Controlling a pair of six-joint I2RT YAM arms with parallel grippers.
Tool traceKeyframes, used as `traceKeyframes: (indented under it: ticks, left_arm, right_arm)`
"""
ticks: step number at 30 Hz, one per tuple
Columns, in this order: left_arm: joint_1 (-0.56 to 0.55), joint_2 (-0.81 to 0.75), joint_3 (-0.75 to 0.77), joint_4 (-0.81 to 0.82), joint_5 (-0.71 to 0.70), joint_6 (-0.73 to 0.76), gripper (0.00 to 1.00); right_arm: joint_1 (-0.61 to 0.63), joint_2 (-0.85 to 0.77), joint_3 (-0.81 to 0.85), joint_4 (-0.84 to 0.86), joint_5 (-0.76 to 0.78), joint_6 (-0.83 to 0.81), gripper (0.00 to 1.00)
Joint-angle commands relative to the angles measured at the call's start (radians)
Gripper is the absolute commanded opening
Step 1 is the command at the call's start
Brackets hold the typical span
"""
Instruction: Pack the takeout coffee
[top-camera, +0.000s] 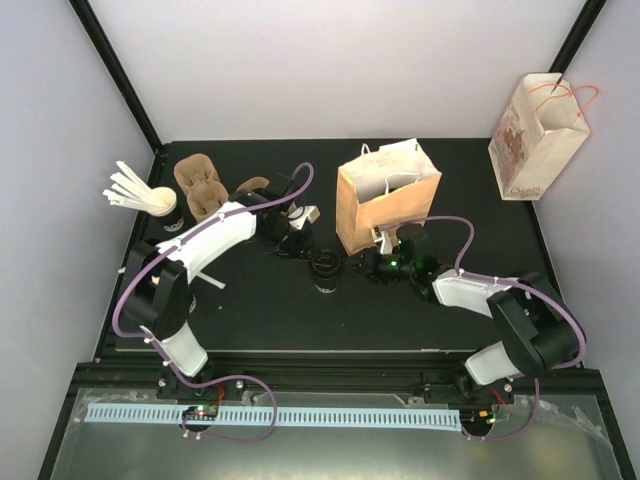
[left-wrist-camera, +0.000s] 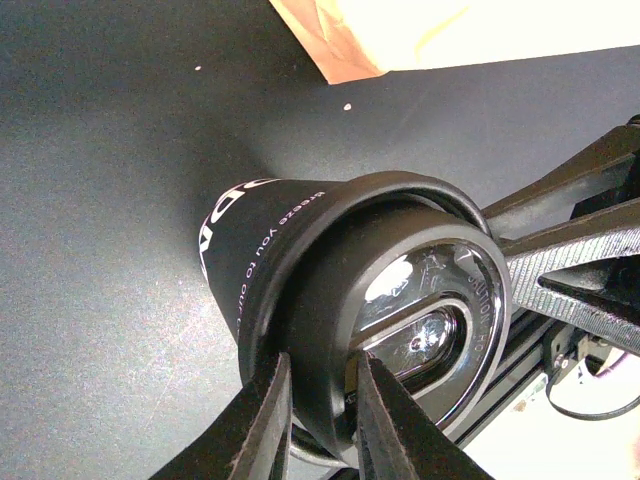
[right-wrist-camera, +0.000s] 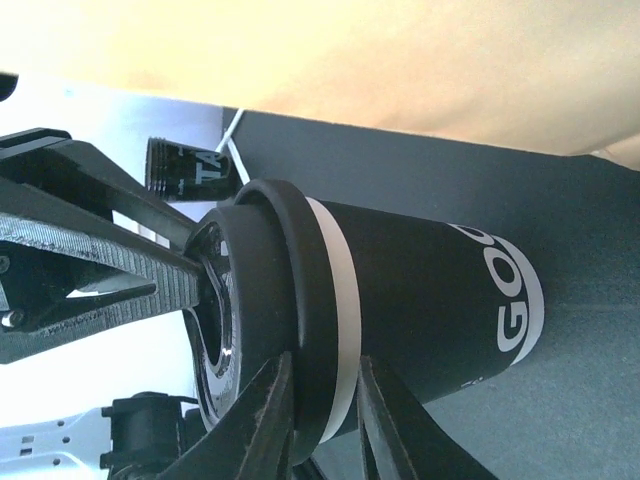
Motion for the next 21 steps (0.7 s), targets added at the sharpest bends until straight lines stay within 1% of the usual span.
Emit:
traceKeyframes:
  ticks: [1, 7, 9, 13, 17, 21]
  left_arm:
    - [-0.025, 0.017, -0.032, 0.009, 0.006, -0.001, 0.21]
    - [-0.028, 0.013, -0.059, 0.019, 0.009, -0.007, 0.20]
    - [-0.028, 0.012, -0.065, 0.021, 0.010, -0.008, 0.20]
    - [-0.032, 0.015, -0.072, 0.024, 0.016, -0.011, 0.20]
    - [-0.034, 0.018, -0.068, 0.022, 0.023, -0.012, 0.20]
    - [-0.035, 0.021, -0.041, 0.002, 0.041, -0.015, 0.21]
  right_arm:
    - [0.015, 0.093, -0.082, -0.029, -0.003, -0.022, 0.21]
    - [0.013, 0.140, -0.127, 0.066, 0.015, -0.015, 0.21]
    - [0.011, 0.154, -0.134, 0.066, 0.024, -0.011, 0.21]
    - [0.003, 0.168, -0.143, 0.018, 0.060, -0.006, 0.14]
    - [-0.006, 0.169, -0.151, 0.018, 0.060, -0.001, 0.14]
    - [-0.006, 0.094, -0.100, -0.081, 0.079, -0.057, 0.16]
